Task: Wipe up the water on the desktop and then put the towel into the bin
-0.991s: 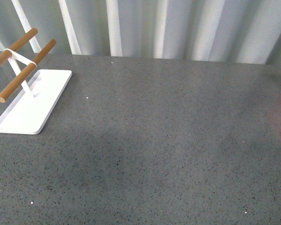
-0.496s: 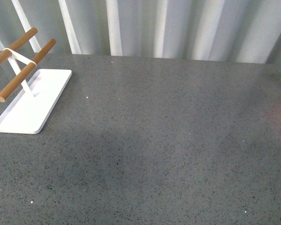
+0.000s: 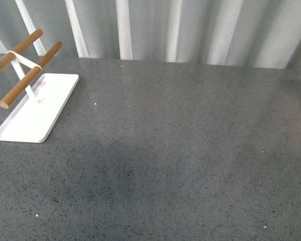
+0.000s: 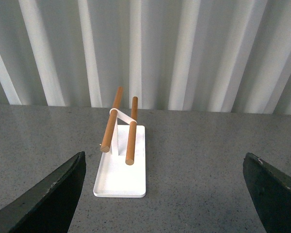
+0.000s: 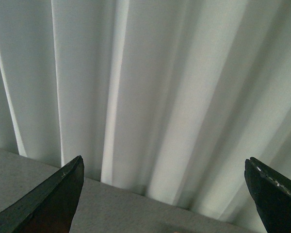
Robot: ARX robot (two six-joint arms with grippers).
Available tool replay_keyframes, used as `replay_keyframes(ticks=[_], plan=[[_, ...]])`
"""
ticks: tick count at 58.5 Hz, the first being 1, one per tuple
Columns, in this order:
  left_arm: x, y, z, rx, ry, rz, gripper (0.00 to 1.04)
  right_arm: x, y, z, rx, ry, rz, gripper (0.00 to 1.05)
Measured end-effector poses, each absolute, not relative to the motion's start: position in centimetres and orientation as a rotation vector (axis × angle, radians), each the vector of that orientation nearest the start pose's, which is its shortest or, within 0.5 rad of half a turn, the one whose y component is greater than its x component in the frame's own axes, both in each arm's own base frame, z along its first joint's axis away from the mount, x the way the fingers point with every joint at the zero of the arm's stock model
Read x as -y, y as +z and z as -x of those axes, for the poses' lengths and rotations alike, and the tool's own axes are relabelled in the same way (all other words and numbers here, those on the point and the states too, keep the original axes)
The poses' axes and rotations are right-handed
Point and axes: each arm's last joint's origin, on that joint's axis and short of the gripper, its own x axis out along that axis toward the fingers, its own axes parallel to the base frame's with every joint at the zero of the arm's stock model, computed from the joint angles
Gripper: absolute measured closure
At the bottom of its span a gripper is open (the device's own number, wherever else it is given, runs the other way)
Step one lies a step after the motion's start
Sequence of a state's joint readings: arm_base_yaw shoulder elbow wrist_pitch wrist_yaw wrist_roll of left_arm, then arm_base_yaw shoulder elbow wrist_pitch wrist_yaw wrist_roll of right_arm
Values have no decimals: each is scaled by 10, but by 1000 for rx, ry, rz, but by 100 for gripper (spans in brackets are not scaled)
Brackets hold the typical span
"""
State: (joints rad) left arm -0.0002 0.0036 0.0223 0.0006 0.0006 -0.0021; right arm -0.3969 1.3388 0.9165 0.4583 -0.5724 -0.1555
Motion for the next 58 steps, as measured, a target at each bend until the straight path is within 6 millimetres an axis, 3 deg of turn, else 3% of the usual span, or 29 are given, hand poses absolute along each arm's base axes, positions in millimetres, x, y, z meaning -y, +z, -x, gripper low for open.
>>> replay_keyframes(ticks=[6, 10, 16, 27, 33, 58], plan=[[0, 171, -97, 19, 0, 2, 7, 96, 292, -271, 12, 119, 101, 10], [0, 171, -97, 19, -1, 2, 7, 90, 271, -261, 2, 7, 55, 22], [0, 171, -97, 19, -1, 2, 7, 77, 243, -241, -1, -16, 28, 42], [0, 171, -96, 20, -1, 2, 7, 48, 219, -212, -8, 2, 17, 74], [0, 171, -96, 20, -1, 2, 7, 35, 205, -194, -11, -5, 16, 101], [0, 171, -96, 20, -1, 2, 7, 12, 182, -155, -11, 1, 16, 102]])
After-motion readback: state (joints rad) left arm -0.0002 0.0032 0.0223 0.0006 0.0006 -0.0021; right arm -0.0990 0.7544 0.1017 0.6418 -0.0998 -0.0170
